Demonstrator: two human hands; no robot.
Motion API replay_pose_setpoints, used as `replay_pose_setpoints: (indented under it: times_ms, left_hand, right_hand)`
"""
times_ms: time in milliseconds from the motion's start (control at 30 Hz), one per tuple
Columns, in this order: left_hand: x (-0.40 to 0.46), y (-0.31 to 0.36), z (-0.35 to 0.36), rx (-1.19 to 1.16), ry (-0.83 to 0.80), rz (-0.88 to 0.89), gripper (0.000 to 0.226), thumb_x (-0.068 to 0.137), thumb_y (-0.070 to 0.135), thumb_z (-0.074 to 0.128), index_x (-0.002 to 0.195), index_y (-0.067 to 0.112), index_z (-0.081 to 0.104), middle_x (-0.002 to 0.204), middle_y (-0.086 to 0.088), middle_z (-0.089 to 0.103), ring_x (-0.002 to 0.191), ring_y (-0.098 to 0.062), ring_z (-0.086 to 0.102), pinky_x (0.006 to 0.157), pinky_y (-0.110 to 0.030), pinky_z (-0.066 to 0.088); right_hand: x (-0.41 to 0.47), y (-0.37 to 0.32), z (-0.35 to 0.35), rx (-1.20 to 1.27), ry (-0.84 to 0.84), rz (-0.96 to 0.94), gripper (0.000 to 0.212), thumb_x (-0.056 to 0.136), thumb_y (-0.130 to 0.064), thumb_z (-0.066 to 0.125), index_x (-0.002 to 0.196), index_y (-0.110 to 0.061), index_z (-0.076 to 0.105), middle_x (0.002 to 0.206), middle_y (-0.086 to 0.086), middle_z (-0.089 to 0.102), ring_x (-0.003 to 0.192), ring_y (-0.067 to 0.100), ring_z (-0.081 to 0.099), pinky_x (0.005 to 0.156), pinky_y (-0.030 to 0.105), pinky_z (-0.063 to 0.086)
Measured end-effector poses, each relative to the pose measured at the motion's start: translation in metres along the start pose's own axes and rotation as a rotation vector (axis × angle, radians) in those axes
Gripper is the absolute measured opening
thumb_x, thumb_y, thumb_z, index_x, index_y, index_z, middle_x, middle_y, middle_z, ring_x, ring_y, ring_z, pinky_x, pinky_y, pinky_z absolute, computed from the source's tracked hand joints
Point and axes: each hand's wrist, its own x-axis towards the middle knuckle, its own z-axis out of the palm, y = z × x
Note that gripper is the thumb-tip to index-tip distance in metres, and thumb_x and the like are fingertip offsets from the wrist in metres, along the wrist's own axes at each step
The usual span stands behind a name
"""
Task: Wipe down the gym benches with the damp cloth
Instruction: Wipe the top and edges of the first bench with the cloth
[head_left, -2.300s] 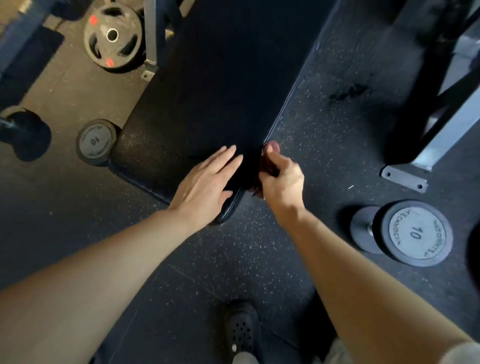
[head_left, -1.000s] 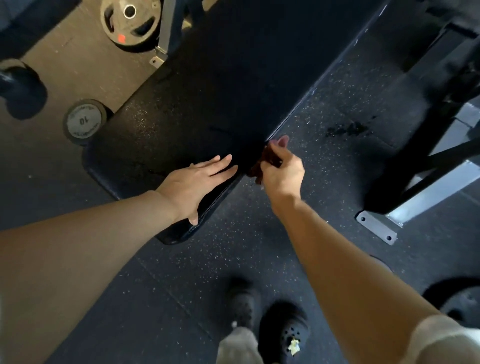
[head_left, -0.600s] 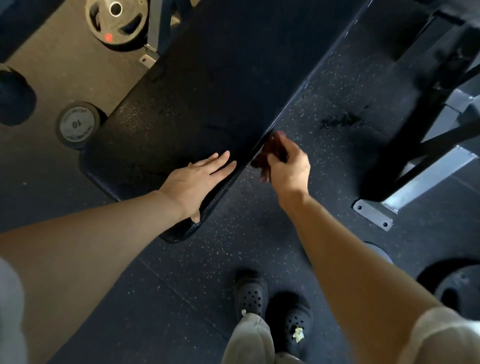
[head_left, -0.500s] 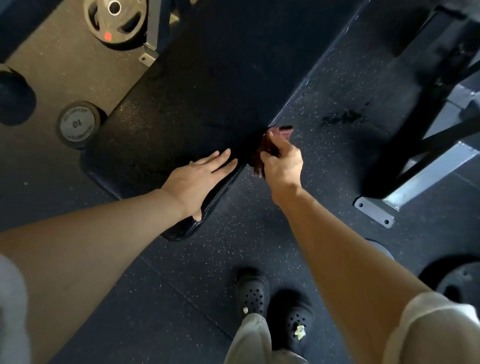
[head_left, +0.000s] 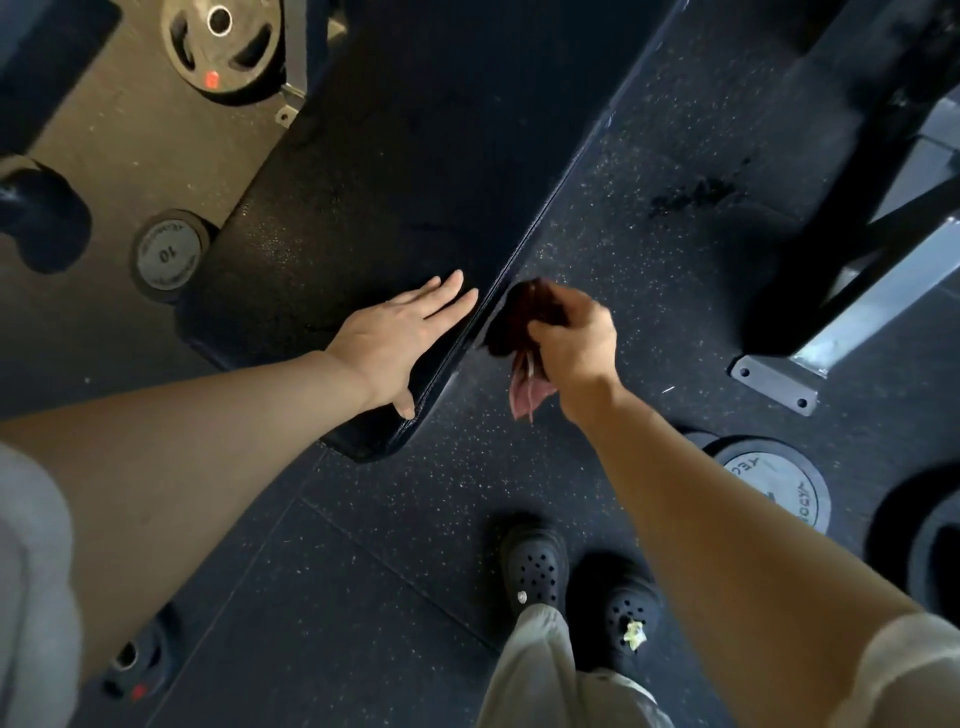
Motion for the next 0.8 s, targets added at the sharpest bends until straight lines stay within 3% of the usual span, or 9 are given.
replay_pose_setpoints:
  times_ms: [67,133,233,300,367,433,533,633,800]
  left_hand:
    - [0.0,0.0,0.0,-0.003,0.006,0.006,0.142,0.056,0.033,0.091,0.151,0.031,-0.015,0.158,0.01,-0.025,0.148,-0.008,-0.006,0.112,-0.029,0.034]
    - [-0.001,-0.001,0.001,-0.015,0.017,0.004,0.142,0.055,0.033,0.092,0.151,0.033,-0.013,0.158,0.012,-0.023,0.148,-0.008,-0.005,0.111,-0.03,0.036]
    - [-0.002,-0.004,0.002,-0.033,0.03,0.008,0.143,0.053,0.033,0.092,0.151,0.035,-0.011,0.158,0.014,-0.021,0.148,-0.006,-0.003,0.112,-0.032,0.035]
    - [-0.002,-0.004,0.002,-0.038,0.035,0.008,0.144,0.051,0.034,0.092,0.151,0.036,-0.011,0.159,0.015,-0.02,0.147,-0.006,-0.002,0.113,-0.033,0.034]
    - [-0.001,-0.005,0.003,-0.033,0.041,0.007,0.144,0.051,0.035,0.092,0.151,0.036,-0.012,0.158,0.015,-0.021,0.148,-0.006,-0.002,0.113,-0.034,0.034]
    - [-0.001,-0.004,0.003,-0.03,0.039,0.01,0.145,0.051,0.035,0.092,0.151,0.035,-0.012,0.158,0.014,-0.021,0.148,-0.007,-0.002,0.114,-0.034,0.032]
    - [0.0,-0.004,0.004,-0.022,0.036,0.011,0.145,0.051,0.033,0.093,0.151,0.033,-0.012,0.159,0.012,-0.021,0.148,-0.008,-0.003,0.115,-0.035,0.032]
    - [0.001,-0.003,0.004,-0.023,0.04,0.005,0.145,0.051,0.032,0.093,0.151,0.034,-0.011,0.158,0.012,-0.022,0.148,-0.008,-0.004,0.113,-0.034,0.034]
    - [0.001,-0.002,0.004,0.003,0.042,0.007,0.146,0.05,0.034,0.093,0.151,0.033,-0.013,0.158,0.011,-0.023,0.148,-0.008,-0.004,0.114,-0.033,0.033]
  right_hand:
    - [0.009,0.001,0.01,0.069,-0.02,-0.011,0.044,0.085,0.009,0.053,0.115,-0.02,0.064,0.097,0.013,0.07,0.069,0.024,0.068,0.06,0.034,0.058]
    - [0.004,0.005,0.025,0.083,-0.011,-0.009,0.045,0.084,0.006,0.06,0.122,-0.018,0.063,0.11,0.008,0.068,0.084,0.02,0.067,0.072,0.032,0.059]
    - [-0.024,0.019,0.043,0.07,-0.012,0.013,0.038,0.081,0.003,0.065,0.114,-0.016,0.066,0.103,0.001,0.067,0.092,0.018,0.067,0.079,0.033,0.059]
    - [-0.044,0.029,0.049,0.03,-0.115,0.052,0.033,0.08,0.004,0.064,0.104,-0.018,0.066,0.085,-0.005,0.064,0.081,0.022,0.068,0.068,0.031,0.06]
    - [-0.054,0.036,0.049,-0.031,-0.19,0.028,0.033,0.08,0.004,0.062,0.102,-0.019,0.065,0.083,-0.005,0.063,0.08,0.024,0.068,0.063,0.033,0.06]
    - [-0.048,0.034,0.045,-0.063,-0.123,-0.012,0.036,0.079,0.006,0.061,0.109,-0.015,0.064,0.093,-0.005,0.063,0.092,0.017,0.066,0.08,0.032,0.058]
    - [-0.021,0.019,0.035,0.077,0.028,0.013,0.032,0.085,0.005,0.057,0.109,-0.016,0.061,0.094,-0.005,0.064,0.084,0.005,0.069,0.069,0.024,0.058]
    - [-0.008,0.011,0.039,0.104,0.061,-0.001,0.037,0.085,0.004,0.058,0.114,-0.017,0.067,0.095,0.006,0.07,0.086,0.025,0.07,0.076,0.041,0.06]
    - [-0.048,0.029,0.052,0.016,-0.126,0.091,0.036,0.088,0.005,0.056,0.112,-0.019,0.066,0.094,0.003,0.066,0.078,0.025,0.07,0.066,0.045,0.061]
